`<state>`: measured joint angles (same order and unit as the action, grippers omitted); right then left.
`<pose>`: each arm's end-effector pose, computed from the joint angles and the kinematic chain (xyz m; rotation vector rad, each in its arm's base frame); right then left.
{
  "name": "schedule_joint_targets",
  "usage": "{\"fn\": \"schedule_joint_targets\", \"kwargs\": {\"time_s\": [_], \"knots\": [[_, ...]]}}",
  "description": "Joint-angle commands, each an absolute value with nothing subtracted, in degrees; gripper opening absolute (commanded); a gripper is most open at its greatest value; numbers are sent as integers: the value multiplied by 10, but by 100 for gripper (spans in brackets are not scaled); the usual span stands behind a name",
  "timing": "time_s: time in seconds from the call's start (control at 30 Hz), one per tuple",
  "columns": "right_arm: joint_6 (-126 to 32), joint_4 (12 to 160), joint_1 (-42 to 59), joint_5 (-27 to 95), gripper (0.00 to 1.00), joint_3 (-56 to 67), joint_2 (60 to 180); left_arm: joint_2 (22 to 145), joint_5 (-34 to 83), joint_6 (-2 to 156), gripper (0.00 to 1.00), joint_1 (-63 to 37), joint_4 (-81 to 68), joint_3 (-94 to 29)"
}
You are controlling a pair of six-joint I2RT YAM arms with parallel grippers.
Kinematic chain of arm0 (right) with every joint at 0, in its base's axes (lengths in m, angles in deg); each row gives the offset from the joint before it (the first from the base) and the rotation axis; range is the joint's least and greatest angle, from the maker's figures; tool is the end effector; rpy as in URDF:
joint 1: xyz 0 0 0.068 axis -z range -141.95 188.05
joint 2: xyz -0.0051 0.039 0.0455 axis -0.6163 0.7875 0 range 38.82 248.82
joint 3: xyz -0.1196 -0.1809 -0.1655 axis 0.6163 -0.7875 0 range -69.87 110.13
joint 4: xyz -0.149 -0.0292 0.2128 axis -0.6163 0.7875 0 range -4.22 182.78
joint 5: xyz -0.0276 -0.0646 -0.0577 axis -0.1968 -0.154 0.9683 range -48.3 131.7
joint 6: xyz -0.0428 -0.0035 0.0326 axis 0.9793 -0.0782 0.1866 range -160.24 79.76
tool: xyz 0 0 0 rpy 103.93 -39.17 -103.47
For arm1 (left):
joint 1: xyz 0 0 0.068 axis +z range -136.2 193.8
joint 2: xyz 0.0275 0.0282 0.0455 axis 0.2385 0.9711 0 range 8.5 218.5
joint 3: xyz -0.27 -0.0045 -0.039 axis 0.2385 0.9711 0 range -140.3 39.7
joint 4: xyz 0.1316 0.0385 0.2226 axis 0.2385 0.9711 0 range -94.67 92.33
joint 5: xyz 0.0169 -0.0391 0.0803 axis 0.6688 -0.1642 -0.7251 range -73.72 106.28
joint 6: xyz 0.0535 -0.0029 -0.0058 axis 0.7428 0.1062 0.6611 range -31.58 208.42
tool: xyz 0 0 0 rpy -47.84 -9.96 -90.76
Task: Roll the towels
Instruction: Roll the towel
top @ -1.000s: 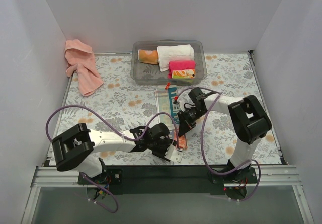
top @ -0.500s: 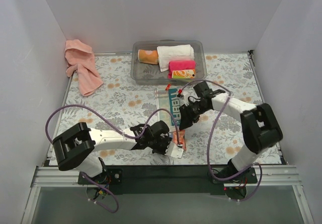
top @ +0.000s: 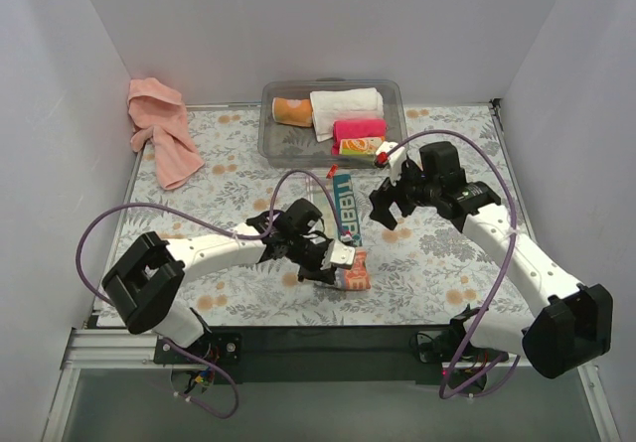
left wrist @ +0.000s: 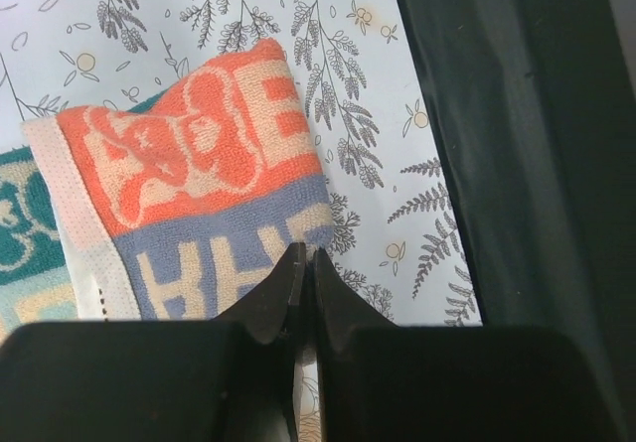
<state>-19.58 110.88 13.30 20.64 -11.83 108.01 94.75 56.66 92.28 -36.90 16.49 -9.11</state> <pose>0.2349 0.1224 0.3083 -1.0308 1.9316 0.4441 0.1635 -0.2362 0.1894 1.4687 2.2461 -1.1991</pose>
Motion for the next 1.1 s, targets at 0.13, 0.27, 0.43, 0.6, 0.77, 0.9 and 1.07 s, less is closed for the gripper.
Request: {"fn": "schedule_joint_targets", "kwargs": {"time_s": [0.13,0.27,0.43,0.6,0.77,0.9,1.07], "knots": [[-130,1201,135,108,73,-143,1067,993,683,897,0,-305,214,-138],[-108,1198,135,49,72,-167,1047,1020,694,889,0,-280,215,-161],[-85,1179,134,7,75,-206,1019,1057,698,872,0,-259,213,-180],[-97,1118,134,27,79,-236,1018,1051,738,903,1,-253,218,-179],[-172,1089,136,39,66,-215,1071,986,705,939,0,-279,227,-127],[-247,1072,134,-39,54,-192,1137,952,648,952,0,-321,211,-79],[-279,1066,98,-61,45,-181,1227,963,589,914,5,-342,163,-56]]}}
